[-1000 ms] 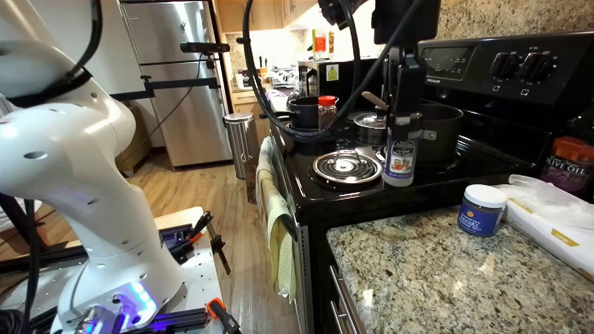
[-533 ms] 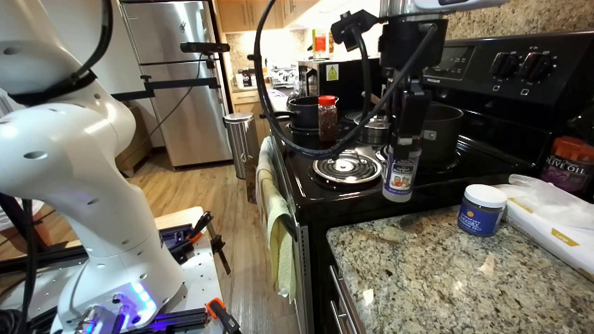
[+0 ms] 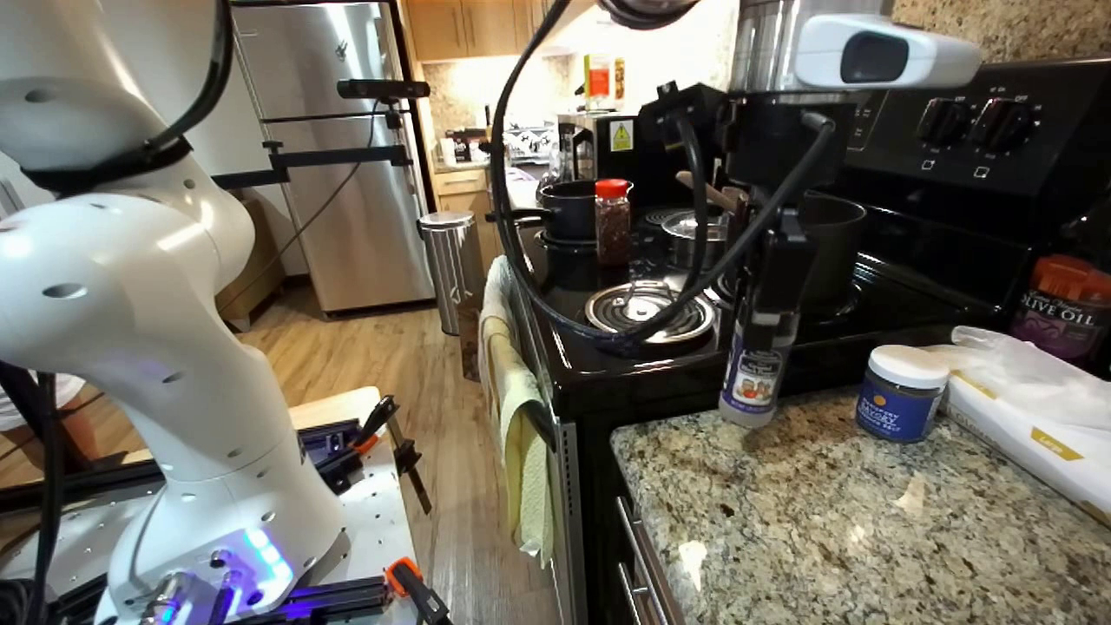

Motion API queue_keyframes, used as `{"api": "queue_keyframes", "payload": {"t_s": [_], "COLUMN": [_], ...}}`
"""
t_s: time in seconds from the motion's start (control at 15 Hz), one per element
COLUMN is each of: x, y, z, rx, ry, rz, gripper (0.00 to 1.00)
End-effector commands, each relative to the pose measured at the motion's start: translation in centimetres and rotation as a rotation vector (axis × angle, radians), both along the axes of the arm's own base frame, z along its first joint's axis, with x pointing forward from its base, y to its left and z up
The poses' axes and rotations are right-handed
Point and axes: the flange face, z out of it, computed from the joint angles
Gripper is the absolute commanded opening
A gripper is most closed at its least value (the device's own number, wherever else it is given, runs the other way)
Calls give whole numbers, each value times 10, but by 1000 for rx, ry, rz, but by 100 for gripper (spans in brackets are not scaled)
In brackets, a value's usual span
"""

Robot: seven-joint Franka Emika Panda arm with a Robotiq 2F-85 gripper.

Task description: Pick up the salt shaker on the stove and place it on the counter-top.

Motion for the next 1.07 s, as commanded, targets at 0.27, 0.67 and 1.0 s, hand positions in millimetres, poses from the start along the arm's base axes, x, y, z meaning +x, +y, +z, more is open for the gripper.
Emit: {"api": "queue_keyframes", "payload": {"t_s": [0.27,0.67,1.0], "x": [17,25,25], "y": [-31,-32,-34], "z": [-56,-80,-79], "rx": [39,-23,-71], "ry": [-35,-52,-107], "rz": [30,148,185], "gripper": [24,24,24]}}
